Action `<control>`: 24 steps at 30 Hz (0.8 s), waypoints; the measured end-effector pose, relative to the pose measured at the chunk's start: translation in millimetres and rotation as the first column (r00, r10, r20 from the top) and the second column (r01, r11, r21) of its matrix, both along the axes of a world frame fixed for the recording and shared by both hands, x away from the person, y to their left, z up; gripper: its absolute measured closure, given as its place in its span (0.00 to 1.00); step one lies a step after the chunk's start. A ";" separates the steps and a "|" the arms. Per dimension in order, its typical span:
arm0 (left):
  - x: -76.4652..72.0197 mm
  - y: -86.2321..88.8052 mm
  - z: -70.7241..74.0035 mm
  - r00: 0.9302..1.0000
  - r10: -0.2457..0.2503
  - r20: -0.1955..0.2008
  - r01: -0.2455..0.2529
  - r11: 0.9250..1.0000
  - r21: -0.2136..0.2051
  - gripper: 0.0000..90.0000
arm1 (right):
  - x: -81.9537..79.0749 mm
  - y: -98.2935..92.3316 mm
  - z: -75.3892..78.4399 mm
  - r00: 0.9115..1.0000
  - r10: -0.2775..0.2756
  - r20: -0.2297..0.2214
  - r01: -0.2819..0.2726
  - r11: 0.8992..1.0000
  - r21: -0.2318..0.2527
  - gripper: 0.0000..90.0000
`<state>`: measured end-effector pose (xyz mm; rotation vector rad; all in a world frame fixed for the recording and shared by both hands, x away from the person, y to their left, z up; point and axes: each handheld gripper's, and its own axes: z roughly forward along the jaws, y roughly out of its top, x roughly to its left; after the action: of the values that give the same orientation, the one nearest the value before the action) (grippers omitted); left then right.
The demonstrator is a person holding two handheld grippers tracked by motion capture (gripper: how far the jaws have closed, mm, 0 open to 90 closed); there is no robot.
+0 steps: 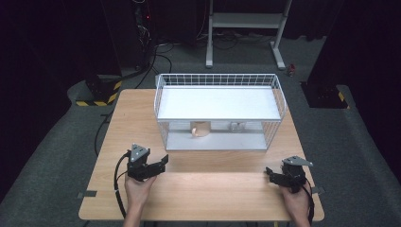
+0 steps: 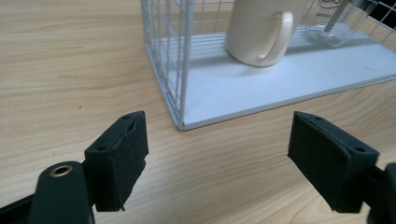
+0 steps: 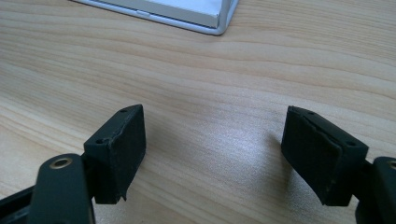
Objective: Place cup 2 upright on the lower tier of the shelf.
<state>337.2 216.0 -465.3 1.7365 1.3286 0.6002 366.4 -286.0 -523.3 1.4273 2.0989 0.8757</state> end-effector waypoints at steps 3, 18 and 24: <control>-1.2 6.8 -3.2 1.000 0.018 -0.007 -0.018 1.000 0.006 0.22 | 0.0 0.0 0.0 1.000 0.000 0.000 0.000 1.000 0.000 0.24; 0.0 36.6 -31.1 0.990 0.122 -0.073 -0.120 0.992 0.038 0.21 | 0.0 0.0 0.0 1.000 0.000 0.000 0.000 1.000 0.000 0.24; 4.0 42.5 -40.4 0.983 0.166 -0.082 -0.160 0.984 0.074 0.21 | 0.0 0.0 0.0 1.000 0.000 0.000 0.000 1.000 0.000 0.24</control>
<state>341.2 258.5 -505.7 1.7358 1.5393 0.6744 366.4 -286.0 -523.4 1.4273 2.0989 0.8758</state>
